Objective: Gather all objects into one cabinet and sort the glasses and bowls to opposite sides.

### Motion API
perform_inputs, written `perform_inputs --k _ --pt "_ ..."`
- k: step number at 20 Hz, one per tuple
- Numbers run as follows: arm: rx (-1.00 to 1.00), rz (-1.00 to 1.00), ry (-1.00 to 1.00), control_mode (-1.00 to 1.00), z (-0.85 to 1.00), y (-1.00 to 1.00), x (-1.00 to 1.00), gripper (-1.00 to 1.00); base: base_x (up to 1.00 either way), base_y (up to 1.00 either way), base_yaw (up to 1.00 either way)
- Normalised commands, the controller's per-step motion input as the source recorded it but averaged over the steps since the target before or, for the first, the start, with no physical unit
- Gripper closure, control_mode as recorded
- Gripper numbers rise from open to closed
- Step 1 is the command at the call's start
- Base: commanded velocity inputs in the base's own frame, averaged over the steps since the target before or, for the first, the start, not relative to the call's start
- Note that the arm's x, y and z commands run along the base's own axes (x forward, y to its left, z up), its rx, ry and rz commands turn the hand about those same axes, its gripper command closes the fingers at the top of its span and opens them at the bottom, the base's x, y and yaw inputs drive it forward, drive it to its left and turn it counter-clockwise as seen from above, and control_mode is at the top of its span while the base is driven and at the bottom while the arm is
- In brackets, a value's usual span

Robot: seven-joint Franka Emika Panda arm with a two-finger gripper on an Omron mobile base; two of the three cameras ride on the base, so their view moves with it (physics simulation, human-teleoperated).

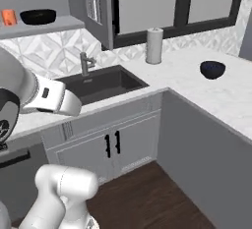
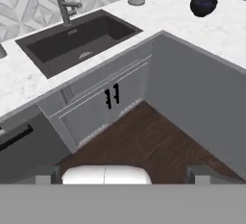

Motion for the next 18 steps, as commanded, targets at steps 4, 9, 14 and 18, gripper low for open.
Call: perform_inputs --k 4,9,14,18 --pt "0.00 0.00 0.00 1.00 0.00 0.00 0.00 -1.00 0.00 -0.12 -0.89" --pt "0.00 0.00 0.00 1.00 0.00 0.00 0.00 -1.00 0.00 -0.07 -0.91" --pt "0.00 0.00 0.00 1.00 0.00 0.00 0.00 -1.00 0.00 -0.13 -0.81" --pt "0.00 0.00 0.00 1.00 0.00 0.00 0.00 -1.00 0.11 -0.04 -0.57"
